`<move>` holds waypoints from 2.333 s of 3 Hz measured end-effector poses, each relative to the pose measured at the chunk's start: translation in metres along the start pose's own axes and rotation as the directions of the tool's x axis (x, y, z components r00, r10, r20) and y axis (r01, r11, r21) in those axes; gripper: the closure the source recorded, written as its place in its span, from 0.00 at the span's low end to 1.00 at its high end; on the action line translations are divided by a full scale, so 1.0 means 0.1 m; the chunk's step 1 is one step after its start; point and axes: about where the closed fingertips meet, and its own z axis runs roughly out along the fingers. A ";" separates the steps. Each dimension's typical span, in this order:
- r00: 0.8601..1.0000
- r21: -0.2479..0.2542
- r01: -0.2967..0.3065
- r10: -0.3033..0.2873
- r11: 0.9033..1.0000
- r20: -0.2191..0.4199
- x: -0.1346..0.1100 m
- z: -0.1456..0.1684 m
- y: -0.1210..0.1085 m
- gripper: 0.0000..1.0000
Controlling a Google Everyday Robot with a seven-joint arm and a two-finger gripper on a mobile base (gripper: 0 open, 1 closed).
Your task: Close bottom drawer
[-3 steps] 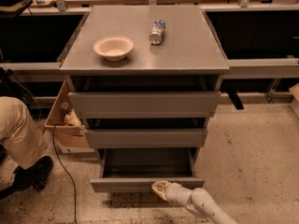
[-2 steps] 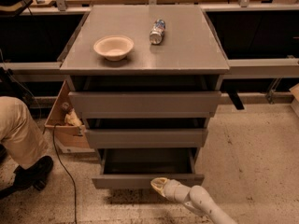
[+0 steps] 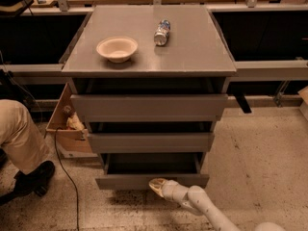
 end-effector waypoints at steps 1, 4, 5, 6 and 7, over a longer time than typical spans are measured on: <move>1.000 -0.004 0.023 -0.023 1.000 0.018 -0.09 0.28 -0.09 1.00; 0.996 -0.022 0.065 -0.063 0.998 0.061 -0.42 0.74 -0.15 1.00; 0.994 -0.029 0.069 -0.066 0.997 0.088 -0.54 0.89 -0.14 1.00; 0.990 -0.041 0.076 -0.070 0.996 0.120 -0.68 1.07 -0.11 1.00; 0.982 -0.049 0.082 -0.073 0.995 0.174 -0.85 1.41 -0.04 1.00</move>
Offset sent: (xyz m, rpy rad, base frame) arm 0.0651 0.0501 0.0025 -0.0071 -0.0748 0.0326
